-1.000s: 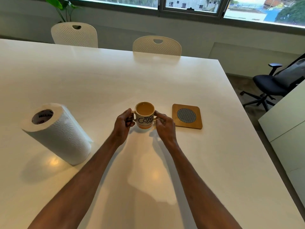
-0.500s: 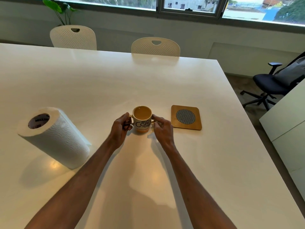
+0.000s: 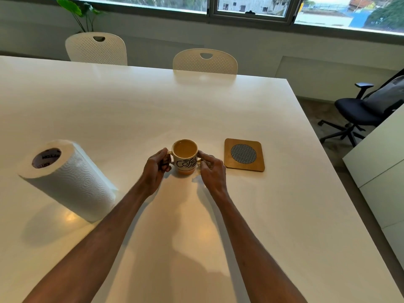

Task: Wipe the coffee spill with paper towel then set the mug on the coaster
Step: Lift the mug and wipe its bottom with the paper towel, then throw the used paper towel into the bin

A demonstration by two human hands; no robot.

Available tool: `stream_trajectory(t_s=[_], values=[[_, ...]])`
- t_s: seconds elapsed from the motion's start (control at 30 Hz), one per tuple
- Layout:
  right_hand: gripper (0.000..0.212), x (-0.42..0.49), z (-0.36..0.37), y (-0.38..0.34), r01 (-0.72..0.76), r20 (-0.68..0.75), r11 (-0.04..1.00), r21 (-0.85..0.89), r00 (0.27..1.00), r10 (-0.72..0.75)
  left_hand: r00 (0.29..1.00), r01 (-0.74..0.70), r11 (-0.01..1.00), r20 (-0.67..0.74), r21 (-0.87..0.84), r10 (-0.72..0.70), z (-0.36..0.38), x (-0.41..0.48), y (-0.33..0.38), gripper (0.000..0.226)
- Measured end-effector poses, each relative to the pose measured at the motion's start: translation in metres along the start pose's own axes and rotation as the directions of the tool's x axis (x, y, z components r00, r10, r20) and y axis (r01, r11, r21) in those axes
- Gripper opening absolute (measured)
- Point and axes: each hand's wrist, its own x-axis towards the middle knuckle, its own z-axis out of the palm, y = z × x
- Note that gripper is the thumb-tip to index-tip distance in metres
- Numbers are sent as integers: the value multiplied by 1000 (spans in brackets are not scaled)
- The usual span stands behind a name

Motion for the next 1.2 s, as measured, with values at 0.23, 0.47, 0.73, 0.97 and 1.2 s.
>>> stream_trajectory(t_s=[0.23,0.47,0.73,0.97,1.2], values=[[47,-3,0,-1,3,-8,1000,-12,1000,-3,981,-163,889,-27,428,193,1,-9,5,36],[51,-10,2,-3,-10,-5,998,-57,1000,9,921,-197,655,-91,730,379,11,-24,0,33],[48,-40,-9,-2,-42,-1,988,-151,999,42,924,-162,419,-11,893,381,19,-67,-31,73],[29,-81,-27,-5,17,79,987,-163,997,-4,885,-151,227,29,962,464,45,-125,-56,82],[29,-124,-54,-1,20,105,990,-137,994,-6,855,-319,281,147,905,497,75,-177,-76,64]])
